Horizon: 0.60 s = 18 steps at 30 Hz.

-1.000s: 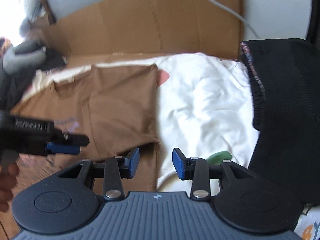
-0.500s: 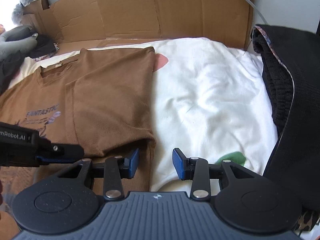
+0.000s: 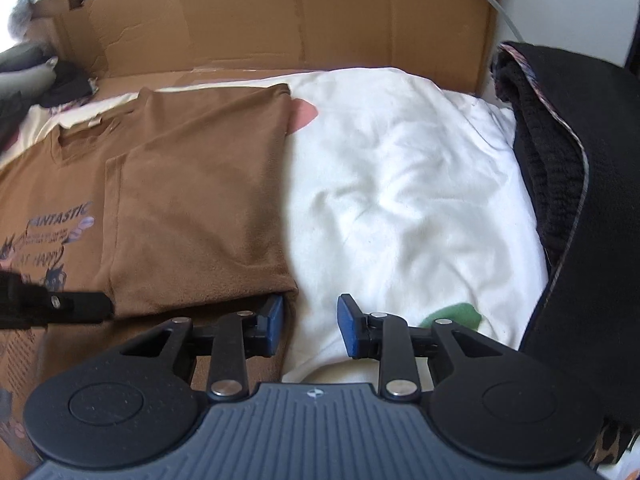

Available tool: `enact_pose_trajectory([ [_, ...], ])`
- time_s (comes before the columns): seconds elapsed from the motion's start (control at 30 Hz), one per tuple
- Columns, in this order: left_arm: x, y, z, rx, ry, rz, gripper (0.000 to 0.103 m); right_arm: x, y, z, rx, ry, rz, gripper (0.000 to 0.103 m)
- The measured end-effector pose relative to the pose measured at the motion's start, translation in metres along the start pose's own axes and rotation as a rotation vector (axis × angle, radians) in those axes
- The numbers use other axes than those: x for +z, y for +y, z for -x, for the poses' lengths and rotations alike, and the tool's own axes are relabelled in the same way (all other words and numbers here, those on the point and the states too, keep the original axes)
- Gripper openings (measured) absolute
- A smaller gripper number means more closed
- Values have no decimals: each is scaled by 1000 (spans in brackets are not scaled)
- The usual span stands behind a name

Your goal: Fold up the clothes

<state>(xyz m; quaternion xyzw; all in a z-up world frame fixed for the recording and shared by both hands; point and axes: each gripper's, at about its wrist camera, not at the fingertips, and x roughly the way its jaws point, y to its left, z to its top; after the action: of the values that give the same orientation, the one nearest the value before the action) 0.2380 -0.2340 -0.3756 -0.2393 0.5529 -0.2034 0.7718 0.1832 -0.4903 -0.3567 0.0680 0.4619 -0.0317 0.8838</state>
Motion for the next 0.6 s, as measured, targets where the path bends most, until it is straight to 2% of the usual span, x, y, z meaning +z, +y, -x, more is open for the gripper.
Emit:
enact_pose_trajectory([
  [0.23, -3, 3, 9, 23, 27, -27, 2, -5, -9, 16, 22, -10, -60, 36],
  [0.37, 4, -10, 28, 9, -39, -122, 2, -5, -4, 41, 90, -93, -16, 36],
  [0.47, 18, -22, 24, 0, -70, -200, 2, 3, 3, 43, 119, -110, -10, 30],
  [0.6, 36, -34, 9, -2, -82, -250, 3, 13, 12, 29, 129, -100, 2, 22],
])
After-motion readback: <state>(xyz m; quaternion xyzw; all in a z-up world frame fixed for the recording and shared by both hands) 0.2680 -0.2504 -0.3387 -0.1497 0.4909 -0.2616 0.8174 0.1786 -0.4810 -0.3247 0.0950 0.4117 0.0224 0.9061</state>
